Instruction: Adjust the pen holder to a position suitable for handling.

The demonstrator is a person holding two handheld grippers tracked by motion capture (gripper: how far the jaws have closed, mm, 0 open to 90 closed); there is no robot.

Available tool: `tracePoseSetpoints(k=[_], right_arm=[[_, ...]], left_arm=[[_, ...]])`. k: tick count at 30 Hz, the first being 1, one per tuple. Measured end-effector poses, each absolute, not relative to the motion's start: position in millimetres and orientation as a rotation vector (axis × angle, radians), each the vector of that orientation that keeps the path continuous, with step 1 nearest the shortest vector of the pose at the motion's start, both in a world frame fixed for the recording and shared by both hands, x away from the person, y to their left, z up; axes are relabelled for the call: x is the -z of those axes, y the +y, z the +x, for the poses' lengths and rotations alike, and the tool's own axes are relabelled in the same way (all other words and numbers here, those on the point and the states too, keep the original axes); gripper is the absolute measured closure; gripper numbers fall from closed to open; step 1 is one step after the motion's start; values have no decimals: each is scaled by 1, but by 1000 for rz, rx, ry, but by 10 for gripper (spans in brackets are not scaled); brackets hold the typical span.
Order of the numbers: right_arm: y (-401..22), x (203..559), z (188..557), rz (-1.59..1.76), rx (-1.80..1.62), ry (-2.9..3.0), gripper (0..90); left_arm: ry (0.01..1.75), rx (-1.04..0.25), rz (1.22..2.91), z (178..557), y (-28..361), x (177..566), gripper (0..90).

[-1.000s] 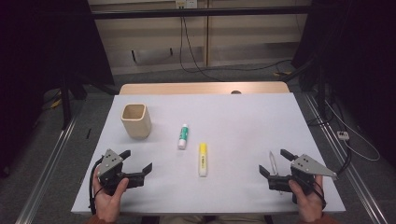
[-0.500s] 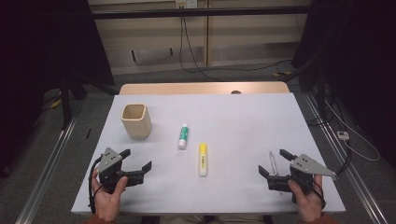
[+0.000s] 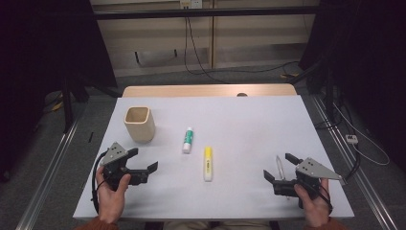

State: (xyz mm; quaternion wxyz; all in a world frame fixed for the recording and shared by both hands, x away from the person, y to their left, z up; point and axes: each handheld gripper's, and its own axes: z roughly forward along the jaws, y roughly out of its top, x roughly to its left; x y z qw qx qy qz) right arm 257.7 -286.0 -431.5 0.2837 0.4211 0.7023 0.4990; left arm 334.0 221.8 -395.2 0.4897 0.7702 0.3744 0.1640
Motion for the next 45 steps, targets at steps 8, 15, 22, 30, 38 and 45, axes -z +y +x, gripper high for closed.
tracePoseSetpoints(k=[8, 15, 22, 30, 38, 45], right_arm=[[-284, 431, 258, 1121, -1331, 1882, 29], [-284, 431, 259, 1117, -1329, 1883, 33], [-284, 431, 258, 1113, -1332, 1884, 33], [-283, 432, 259, 1115, -1331, 1888, 33], [-283, 432, 259, 1114, -1330, 1891, 34], [-283, 432, 260, 1113, -1328, 1894, 33]], left_arm=[[864, -413, 1906, 353, 226, 384, 77], [844, -396, 1943, 378, 227, 367, 75], [908, -435, 1898, 399, 238, 347, 56], [960, -479, 1876, 432, 251, 337, 32], [1031, -502, 1904, 468, 256, 344, 69], [1093, -548, 1921, 495, 267, 349, 85]])
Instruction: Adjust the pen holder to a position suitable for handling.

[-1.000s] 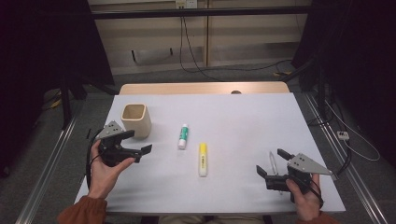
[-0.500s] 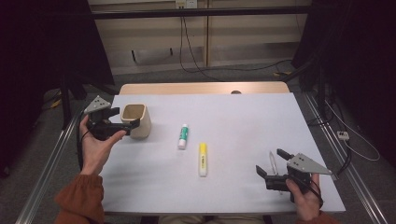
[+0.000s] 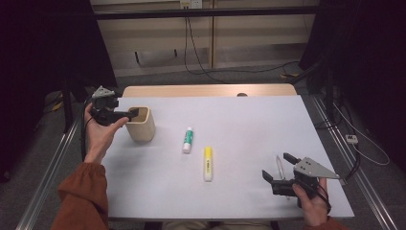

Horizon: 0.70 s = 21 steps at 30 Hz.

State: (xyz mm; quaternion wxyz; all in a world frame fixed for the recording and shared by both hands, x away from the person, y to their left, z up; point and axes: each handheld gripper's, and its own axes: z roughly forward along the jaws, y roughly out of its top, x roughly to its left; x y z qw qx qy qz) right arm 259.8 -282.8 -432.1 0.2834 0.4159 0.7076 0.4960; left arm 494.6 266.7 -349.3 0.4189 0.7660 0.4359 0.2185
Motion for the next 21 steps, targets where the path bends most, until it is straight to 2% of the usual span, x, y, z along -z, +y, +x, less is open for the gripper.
tracePoseSetpoints(k=[14, 21], right_arm=[[-282, 433, 261, 1110, -1321, 1912, 32], [-282, 433, 261, 1109, -1321, 1918, 32]], left_arm=[[1134, -494, 1953, 528, 267, 366, 160], [1119, -435, 2006, 534, 265, 377, 307]])
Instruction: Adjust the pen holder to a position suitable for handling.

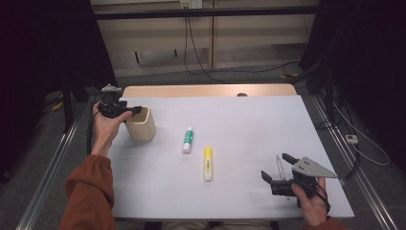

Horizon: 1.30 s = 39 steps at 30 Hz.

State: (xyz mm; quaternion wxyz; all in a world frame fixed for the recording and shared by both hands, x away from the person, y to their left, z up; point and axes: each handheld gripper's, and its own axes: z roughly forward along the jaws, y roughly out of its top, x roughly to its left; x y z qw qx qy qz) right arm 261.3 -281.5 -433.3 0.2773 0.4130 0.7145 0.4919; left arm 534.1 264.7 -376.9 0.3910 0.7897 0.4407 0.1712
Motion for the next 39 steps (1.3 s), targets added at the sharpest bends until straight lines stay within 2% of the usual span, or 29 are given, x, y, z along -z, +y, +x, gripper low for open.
tracePoseSetpoints(k=[3, 11, 17, 22, 29, 39], right_arm=[[-282, 434, 261, 1108, -1321, 1920, 32], [-279, 435, 263, 1108, -1305, 1939, 31], [-279, 435, 263, 1113, -1304, 1943, 31], [-279, 435, 263, 1111, -1305, 1945, 32], [-279, 435, 263, 1106, -1304, 1945, 32], [-278, 435, 264, 1105, -1300, 1947, 32]], left_arm=[[1130, -410, 2020, 535, 268, 379, 346], [1105, -365, 2092, 541, 277, 386, 554], [1049, -349, 2172, 545, 275, 381, 613], [1025, -329, 2175, 545, 275, 379, 702], [1035, -339, 2246, 547, 271, 374, 726], [1113, -339, 2221, 546, 270, 372, 733]])
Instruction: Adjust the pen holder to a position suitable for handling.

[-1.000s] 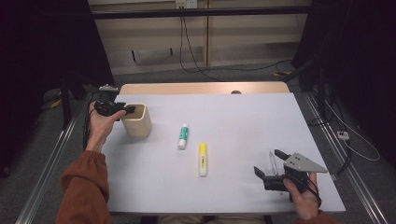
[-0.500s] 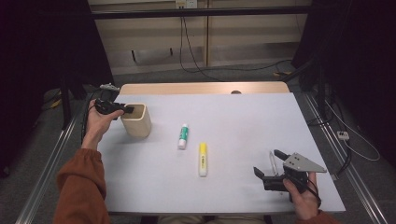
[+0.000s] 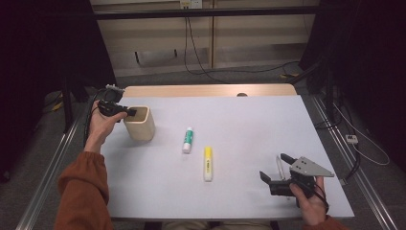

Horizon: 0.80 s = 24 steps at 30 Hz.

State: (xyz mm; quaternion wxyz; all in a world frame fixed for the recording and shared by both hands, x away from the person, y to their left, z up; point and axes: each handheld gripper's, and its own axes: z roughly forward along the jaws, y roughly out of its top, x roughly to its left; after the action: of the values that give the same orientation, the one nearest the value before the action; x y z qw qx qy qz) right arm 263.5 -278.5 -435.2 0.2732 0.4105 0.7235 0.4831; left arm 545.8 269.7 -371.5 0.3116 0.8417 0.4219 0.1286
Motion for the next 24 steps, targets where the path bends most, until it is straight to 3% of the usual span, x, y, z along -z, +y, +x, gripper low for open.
tracePoseSetpoints(k=[5, 7, 24], right_arm=[[-279, 435, 264, 1106, -1301, 1947, 31], [-279, 435, 264, 1106, -1300, 1947, 31], [-278, 435, 264, 1100, -1305, 1955, 31]], left_arm=[[1108, -292, 2166, 543, 273, 367, 787], [1115, -336, 2196, 542, 271, 365, 806], [1226, -307, 2215, 546, 265, 375, 796]])
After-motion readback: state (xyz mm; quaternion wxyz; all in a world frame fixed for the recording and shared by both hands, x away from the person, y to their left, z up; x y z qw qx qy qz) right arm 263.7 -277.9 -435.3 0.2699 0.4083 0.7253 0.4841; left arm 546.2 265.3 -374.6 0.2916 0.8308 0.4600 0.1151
